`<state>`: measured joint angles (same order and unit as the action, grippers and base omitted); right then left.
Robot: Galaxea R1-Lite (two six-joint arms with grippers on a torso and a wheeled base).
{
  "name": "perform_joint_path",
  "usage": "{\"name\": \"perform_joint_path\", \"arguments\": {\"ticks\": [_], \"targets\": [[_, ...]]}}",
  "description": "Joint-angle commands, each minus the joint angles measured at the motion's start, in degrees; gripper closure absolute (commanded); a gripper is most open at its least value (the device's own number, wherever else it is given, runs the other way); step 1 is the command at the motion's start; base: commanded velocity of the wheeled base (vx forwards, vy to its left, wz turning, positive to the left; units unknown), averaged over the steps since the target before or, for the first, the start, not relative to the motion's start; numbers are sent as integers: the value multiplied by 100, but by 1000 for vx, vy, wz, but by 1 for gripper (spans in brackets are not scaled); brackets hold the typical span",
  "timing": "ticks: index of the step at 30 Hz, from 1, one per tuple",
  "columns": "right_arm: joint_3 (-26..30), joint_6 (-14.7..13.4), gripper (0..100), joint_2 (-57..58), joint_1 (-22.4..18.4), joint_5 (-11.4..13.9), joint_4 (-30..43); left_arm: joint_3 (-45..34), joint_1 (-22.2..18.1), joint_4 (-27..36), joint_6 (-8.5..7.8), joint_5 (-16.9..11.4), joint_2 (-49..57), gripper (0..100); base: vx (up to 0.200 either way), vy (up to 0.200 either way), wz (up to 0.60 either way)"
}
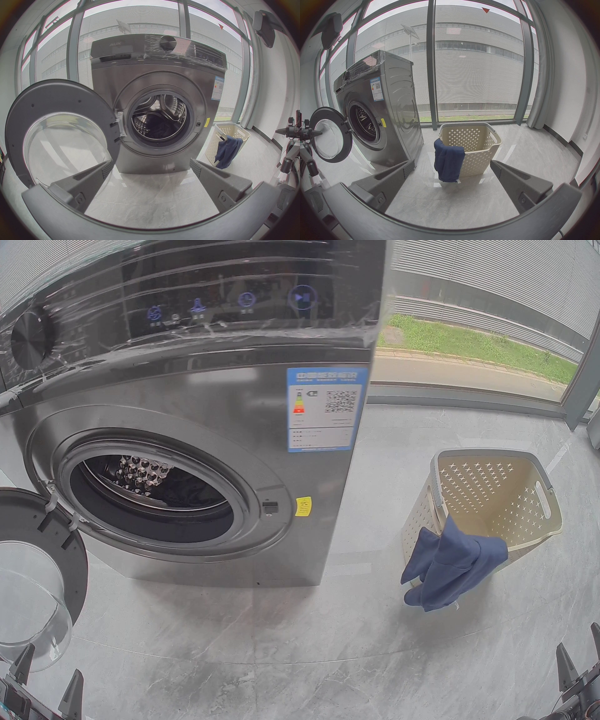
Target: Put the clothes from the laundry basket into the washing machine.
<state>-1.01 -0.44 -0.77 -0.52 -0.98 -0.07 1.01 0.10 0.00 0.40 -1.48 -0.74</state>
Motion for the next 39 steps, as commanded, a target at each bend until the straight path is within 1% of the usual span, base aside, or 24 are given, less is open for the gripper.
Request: {"name": "perform_joint_path", "arguments": {"ticks": [1, 27, 36, 39], "targets": [[101, 0, 0, 77, 0, 1, -1, -101, -1, 0, 4, -2, 74, 0, 0, -200, 0], [101, 0, 0, 77, 0, 1, -1, -101, -1, 0, 4, -2, 74, 0, 0, -200, 0], [101, 0, 0, 77, 0, 1, -1, -101, -1, 0, 4, -2, 74, 0, 0, 0, 0], [101, 0, 0, 77, 0, 1, -1, -101, -1, 0, 4, -2, 74, 0, 0, -200, 0]]}}
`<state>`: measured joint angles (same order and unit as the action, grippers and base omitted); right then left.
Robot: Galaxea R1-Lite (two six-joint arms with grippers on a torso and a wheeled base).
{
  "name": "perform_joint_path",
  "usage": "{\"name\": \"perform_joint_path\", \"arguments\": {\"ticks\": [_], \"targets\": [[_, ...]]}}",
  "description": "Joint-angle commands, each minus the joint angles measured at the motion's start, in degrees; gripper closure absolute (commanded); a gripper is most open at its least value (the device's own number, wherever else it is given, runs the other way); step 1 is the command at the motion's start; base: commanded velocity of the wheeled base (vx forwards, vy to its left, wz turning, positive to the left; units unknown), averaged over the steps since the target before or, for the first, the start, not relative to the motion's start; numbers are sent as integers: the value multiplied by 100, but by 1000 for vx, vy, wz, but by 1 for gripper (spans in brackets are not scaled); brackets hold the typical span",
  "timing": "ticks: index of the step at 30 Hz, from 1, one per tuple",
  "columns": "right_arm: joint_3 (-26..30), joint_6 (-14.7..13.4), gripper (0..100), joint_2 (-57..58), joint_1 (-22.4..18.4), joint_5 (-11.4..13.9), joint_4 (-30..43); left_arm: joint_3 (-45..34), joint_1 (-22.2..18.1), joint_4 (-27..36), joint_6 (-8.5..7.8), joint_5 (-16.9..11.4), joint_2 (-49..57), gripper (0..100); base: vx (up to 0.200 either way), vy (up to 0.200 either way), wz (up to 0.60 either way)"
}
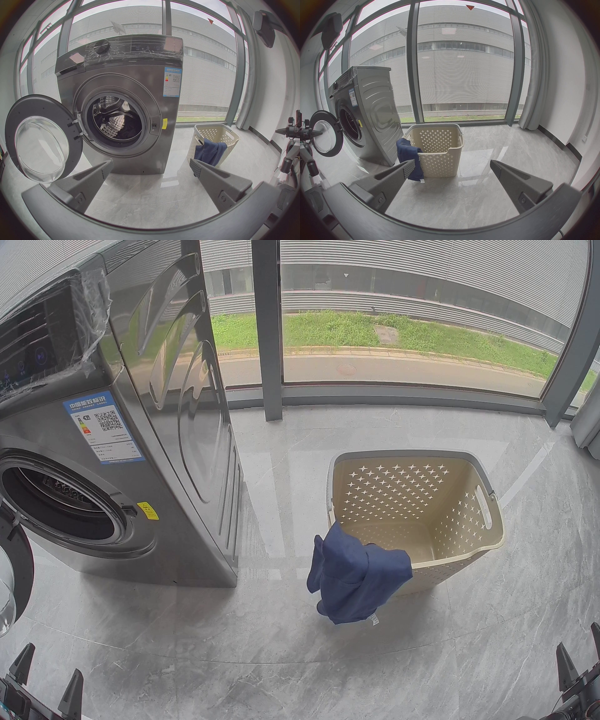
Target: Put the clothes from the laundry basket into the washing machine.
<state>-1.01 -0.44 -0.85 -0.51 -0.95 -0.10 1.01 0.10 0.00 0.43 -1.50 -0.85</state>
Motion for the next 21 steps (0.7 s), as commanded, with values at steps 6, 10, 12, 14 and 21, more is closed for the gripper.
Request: {"name": "perform_joint_path", "arguments": {"ticks": [6, 10, 12, 14, 21], "targets": [[101, 0, 0, 85, -2, -2, -8, -101, -1, 0, 1, 1, 85, 0, 0, -200, 0], [101, 0, 0, 85, -2, -2, 1, -101, -1, 0, 1, 1, 85, 0, 0, -200, 0], [101, 9, 0, 85, -2, 7, 1, -101, -1, 0, 1, 1, 85, 0, 0, -200, 0], [101, 9, 0, 85, -2, 7, 1, -101, -1, 0, 1, 1, 85, 0, 0, 0, 0], [101, 26, 0, 85, -10, 16, 1, -101, -1, 0, 1, 1, 85, 0, 0, 0, 0]]}}
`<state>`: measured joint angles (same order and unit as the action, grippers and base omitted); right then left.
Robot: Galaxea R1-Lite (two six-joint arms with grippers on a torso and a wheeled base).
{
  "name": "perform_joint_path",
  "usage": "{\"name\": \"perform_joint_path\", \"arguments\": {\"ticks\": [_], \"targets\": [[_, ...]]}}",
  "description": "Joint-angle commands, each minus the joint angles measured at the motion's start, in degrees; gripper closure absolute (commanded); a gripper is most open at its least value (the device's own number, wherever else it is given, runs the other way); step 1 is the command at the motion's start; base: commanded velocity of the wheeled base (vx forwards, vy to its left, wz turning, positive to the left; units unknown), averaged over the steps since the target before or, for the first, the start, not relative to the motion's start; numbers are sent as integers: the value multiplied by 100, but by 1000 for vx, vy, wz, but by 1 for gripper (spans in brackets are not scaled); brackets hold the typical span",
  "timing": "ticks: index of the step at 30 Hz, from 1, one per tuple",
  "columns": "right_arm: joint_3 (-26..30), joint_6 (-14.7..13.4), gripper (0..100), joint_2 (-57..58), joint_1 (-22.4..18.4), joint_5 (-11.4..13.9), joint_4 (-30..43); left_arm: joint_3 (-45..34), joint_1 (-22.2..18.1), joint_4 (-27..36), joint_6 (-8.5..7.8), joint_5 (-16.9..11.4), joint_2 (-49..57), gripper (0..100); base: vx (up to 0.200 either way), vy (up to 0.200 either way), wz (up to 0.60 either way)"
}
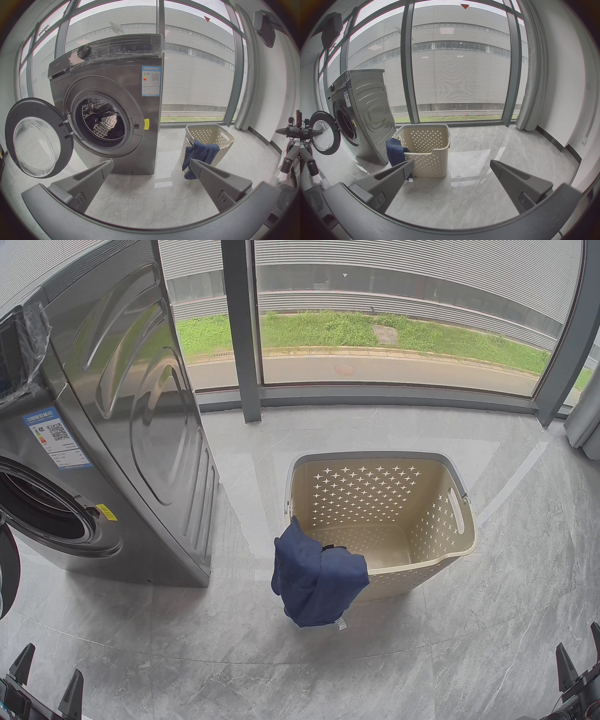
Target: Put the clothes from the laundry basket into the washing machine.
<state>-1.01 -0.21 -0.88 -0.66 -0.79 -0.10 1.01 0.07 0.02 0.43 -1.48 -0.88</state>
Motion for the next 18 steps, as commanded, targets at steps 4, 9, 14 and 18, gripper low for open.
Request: {"name": "perform_joint_path", "arguments": {"ticks": [4, 9, 14, 18], "targets": [[101, -6, 0, 88, 4, 0, 1, -101, 1, -2, 1, -2, 88, 0, -50, 0, 0], [101, -14, 0, 88, 4, 0, 1, -101, 1, -2, 1, -2, 88, 0, -80, 0, 0], [-435, -67, 0, 88, 22, 62, -192, -101, 1, -2, 1, -2, 88, 0, 0, 0, 0], [-1340, -67, 0, -765, 101, 264, 10, -101, 1, -2, -8, -2, 88, 0, 0, 0, 0]]}}
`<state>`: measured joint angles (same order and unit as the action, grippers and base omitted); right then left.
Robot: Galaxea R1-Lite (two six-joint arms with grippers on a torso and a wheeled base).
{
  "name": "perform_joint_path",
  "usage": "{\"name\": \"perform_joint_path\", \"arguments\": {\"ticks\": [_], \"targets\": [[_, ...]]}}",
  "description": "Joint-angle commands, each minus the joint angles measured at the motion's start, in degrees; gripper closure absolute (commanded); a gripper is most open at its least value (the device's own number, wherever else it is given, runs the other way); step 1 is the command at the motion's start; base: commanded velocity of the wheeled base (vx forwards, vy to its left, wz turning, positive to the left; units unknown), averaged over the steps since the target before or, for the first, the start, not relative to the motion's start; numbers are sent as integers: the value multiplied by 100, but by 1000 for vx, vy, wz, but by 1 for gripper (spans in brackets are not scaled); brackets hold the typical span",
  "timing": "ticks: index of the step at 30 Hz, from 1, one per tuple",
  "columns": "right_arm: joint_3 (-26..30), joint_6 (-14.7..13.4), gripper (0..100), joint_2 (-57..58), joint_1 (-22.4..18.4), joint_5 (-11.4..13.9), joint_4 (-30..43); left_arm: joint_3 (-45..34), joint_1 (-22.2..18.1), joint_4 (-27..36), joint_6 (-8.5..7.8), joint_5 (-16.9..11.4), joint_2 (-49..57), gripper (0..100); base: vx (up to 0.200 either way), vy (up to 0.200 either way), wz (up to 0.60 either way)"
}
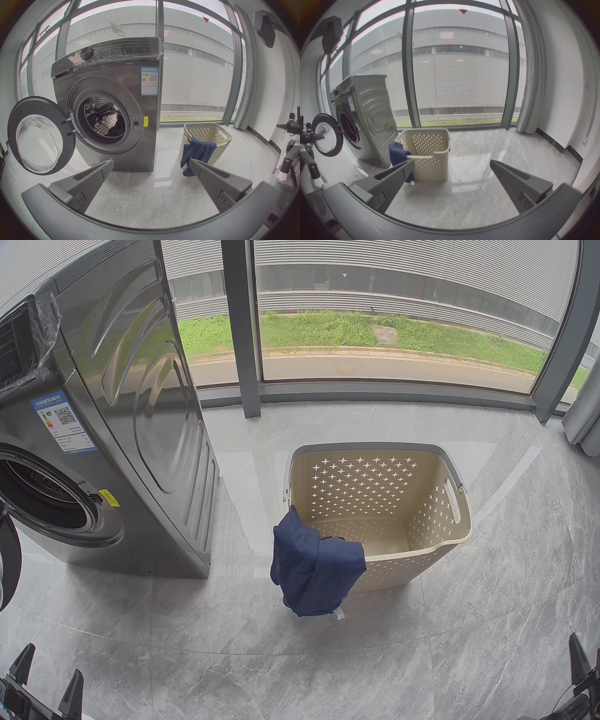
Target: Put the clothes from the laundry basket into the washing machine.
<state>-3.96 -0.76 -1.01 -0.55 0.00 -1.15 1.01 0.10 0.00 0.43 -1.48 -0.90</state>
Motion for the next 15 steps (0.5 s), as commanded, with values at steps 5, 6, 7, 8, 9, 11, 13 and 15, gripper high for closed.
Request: {"name": "perform_joint_path", "arguments": {"ticks": [5, 6, 7, 8, 9, 11, 13, 15], "targets": [[-1124, -390, 0, -2588, 222, 765, -88, -101, -1, 0, 1, -2, 90, 0, 0, 0, 0], [-1116, -452, 0, -2993, 266, 861, -281, -101, -1, 0, 1, -2, 90, 0, 0, 0, 0], [-1098, -452, 0, -3353, 327, 932, -527, -101, -1, 0, 1, -2, 90, 0, 200, 0, 0], [-1080, -452, 0, -3608, 406, 984, -712, -101, -1, 0, 1, -2, 90, 0, 200, 0, 0], [-1063, -461, 0, -3995, 573, 1002, -1010, -101, -1, 0, 1, -2, 90, 0, 200, 0, 0], [-1019, -487, 0, -4495, 916, 984, -1397, -101, -1, 0, 1, -2, 90, 0, 200, 0, 0], [-966, -513, 0, -4856, 1215, 967, -1617, -101, -1, 0, 1, -2, 90, 0, 100, 0, 0], [-966, -513, 0, -5120, 1400, 967, -1634, -101, -1, 0, -8, -2, 90, 0, 0, 0, 0]]}}
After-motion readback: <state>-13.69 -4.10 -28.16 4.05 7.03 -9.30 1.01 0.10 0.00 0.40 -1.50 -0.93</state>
